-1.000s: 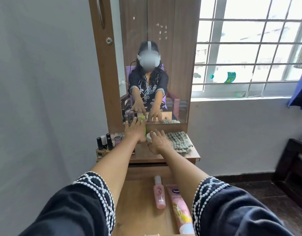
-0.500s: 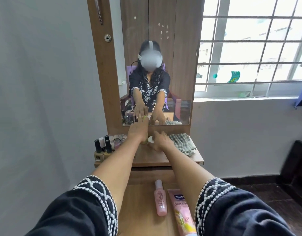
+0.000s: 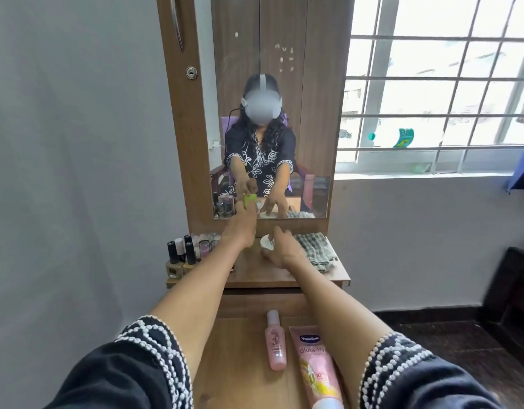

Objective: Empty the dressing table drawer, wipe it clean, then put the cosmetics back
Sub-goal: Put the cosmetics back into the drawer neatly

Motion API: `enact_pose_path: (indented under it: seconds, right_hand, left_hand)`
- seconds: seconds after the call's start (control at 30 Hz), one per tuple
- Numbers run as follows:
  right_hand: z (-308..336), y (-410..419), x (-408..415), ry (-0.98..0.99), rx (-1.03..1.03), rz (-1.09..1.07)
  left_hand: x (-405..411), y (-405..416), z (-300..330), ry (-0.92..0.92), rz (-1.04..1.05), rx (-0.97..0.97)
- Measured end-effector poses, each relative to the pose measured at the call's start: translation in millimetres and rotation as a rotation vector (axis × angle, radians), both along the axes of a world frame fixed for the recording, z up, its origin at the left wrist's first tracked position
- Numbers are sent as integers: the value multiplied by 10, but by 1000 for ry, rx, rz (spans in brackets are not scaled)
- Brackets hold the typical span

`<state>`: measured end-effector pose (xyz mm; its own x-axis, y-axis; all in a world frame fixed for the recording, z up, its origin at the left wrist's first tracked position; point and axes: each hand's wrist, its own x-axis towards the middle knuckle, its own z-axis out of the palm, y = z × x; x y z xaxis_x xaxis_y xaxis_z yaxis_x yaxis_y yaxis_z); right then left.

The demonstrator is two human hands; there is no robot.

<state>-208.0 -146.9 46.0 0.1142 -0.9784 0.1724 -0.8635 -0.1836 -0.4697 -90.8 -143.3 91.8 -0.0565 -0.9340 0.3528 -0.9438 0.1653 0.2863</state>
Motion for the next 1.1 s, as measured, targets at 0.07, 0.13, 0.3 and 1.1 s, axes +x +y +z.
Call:
enact_pose_path:
  seconds: [0.07, 0.13, 0.3, 1.1]
  right_hand:
    - [62, 96, -75, -89, -25, 14]
    - [144, 230, -145, -152, -34, 33]
    - [247, 636, -359, -182, -49, 112]
    - [-699, 1770, -412, -100, 249, 177]
  left_hand:
    - [-40, 108, 89, 61, -42, -66]
    - [-63, 268, 183, 138, -80, -126]
    - [-26, 766, 290, 404, -115, -300]
    - [142, 1765, -1231, 1033, -69, 400]
